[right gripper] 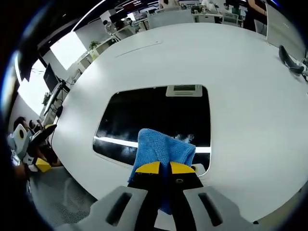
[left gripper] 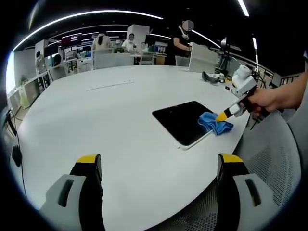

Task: Wipe the mirror surface with the cleaning cloth until all visible marks leave the cleaned area.

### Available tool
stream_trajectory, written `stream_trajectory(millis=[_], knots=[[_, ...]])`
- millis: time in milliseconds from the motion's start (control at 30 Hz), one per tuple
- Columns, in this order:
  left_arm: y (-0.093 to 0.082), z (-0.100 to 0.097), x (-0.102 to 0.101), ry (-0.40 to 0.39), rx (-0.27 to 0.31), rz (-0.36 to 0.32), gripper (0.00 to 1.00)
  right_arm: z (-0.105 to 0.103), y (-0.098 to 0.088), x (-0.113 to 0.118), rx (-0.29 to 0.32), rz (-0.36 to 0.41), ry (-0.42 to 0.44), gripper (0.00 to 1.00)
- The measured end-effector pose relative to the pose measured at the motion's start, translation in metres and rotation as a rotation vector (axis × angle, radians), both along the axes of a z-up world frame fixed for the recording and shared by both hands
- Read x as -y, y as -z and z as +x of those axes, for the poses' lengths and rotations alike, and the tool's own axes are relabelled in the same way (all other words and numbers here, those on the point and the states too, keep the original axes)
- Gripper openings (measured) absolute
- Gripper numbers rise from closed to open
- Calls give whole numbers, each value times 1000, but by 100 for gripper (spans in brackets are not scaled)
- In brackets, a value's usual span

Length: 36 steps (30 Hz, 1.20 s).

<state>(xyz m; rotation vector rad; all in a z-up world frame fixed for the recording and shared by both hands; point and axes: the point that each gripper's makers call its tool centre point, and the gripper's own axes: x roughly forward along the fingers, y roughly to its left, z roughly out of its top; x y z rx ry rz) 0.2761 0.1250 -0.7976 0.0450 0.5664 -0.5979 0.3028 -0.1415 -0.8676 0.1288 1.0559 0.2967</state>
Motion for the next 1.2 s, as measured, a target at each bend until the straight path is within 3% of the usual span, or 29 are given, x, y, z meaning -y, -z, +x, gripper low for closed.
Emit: stream_trajectory(millis=[433, 1200], knots=[[0, 0, 0, 0, 1, 0, 99, 0, 0, 31, -13, -14, 30, 0], [2, 0, -3, -11, -5, 6, 99, 10, 0, 28, -8, -18, 43, 0]])
